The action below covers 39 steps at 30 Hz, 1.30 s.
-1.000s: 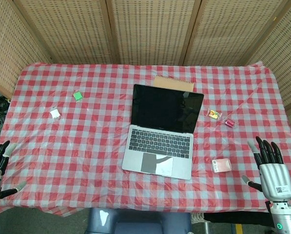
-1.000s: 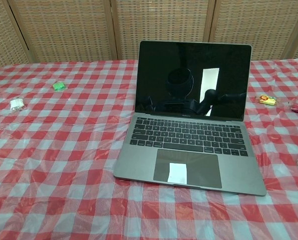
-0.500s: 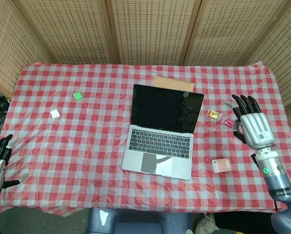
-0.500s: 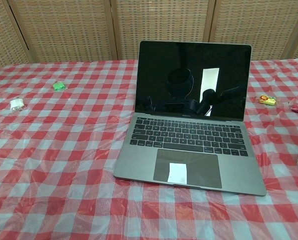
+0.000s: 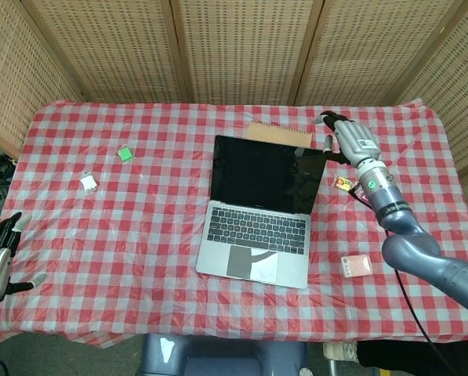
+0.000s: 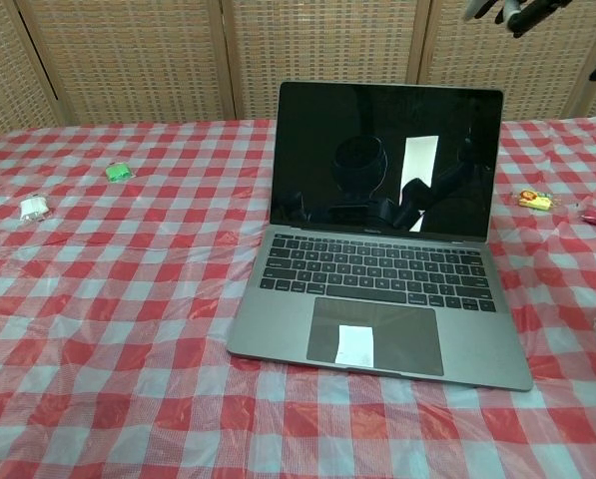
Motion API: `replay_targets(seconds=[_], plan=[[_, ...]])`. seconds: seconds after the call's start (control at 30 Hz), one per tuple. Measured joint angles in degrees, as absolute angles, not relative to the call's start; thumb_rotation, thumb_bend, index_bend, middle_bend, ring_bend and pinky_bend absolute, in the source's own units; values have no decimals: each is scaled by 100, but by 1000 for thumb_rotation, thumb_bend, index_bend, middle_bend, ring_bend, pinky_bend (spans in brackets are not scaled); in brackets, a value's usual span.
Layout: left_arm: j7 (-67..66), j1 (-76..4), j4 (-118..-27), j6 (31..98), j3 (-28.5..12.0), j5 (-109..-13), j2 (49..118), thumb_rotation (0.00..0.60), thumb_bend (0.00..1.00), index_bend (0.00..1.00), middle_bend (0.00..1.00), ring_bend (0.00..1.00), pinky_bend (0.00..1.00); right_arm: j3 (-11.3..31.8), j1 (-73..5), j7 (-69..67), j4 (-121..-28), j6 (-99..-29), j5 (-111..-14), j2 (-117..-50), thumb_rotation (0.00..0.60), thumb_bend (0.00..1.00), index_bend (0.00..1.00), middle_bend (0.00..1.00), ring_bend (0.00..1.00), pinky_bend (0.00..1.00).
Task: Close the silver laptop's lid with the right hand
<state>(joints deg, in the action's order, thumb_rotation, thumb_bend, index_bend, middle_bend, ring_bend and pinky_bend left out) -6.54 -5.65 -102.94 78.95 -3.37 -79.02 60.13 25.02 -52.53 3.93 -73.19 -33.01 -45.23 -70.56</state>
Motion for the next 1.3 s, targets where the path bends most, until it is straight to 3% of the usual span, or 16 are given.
replay_targets(seconds=[0.17, 0.47, 0.67, 0.8, 1.3], plan=[[-746, -607, -10251, 7852, -368, -7784, 6068, 600, 0, 0, 0, 0, 0, 2328, -5675, 464, -6603, -2861, -3822, -7497, 600, 1000, 260, 288, 264, 369], [-848, -688, -10172, 7721, -401, -7579, 6147, 600, 0, 0, 0, 0, 0, 1749, -6215, 601, -5819, -2266, -3047, -7938, 600, 1000, 325, 347, 282, 350], [-914, -713, -10162, 7721, -401, -7534, 6179, 600, 0, 0, 0, 0, 0, 1557, -6352, 538, -5688, -2088, -2847, -7976, 600, 1000, 389, 479, 416, 404], [-935, -730, -10151, 7709, -403, -7496, 6195, 600, 0, 0, 0, 0, 0, 1548, -6407, 413, -5848, -2073, -2768, -7830, 600, 1000, 395, 528, 492, 451], [-974, -757, -10192, 7698, -351, -7509, 6187, 600, 0, 0, 0, 0, 0, 1519, -6559, -10, -7283, -1921, -2494, -6742, 600, 1000, 401, 564, 570, 519]])
